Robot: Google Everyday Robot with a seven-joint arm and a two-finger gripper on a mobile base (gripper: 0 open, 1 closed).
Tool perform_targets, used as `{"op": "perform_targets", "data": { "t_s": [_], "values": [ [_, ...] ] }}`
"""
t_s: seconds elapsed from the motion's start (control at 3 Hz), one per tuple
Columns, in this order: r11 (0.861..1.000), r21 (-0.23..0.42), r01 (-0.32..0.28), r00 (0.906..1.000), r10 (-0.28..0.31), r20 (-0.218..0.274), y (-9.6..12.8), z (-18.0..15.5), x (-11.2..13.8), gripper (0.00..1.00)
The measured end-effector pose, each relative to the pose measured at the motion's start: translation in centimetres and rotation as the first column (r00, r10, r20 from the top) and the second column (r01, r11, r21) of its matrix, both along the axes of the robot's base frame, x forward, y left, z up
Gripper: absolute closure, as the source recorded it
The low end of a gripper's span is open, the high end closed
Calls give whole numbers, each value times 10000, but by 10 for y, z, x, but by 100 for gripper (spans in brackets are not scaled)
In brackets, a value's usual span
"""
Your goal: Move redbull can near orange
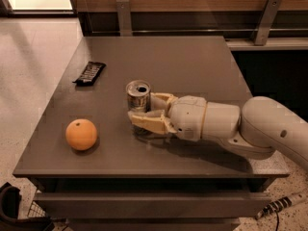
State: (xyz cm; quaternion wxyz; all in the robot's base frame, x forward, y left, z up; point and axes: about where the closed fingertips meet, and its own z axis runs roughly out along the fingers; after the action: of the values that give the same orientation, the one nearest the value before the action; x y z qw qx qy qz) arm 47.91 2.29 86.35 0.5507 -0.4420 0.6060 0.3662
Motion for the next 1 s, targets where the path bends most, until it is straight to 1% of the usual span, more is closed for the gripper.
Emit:
{"op": "perform_targets", "data": {
  "t_s": [0.67, 1.0],
  "values": [
    [10000, 2, -16, 10000, 16, 10, 1, 2, -1, 100],
    [10000, 0, -32, 10000, 32, 14, 2, 3, -2, 86]
  ]
}}
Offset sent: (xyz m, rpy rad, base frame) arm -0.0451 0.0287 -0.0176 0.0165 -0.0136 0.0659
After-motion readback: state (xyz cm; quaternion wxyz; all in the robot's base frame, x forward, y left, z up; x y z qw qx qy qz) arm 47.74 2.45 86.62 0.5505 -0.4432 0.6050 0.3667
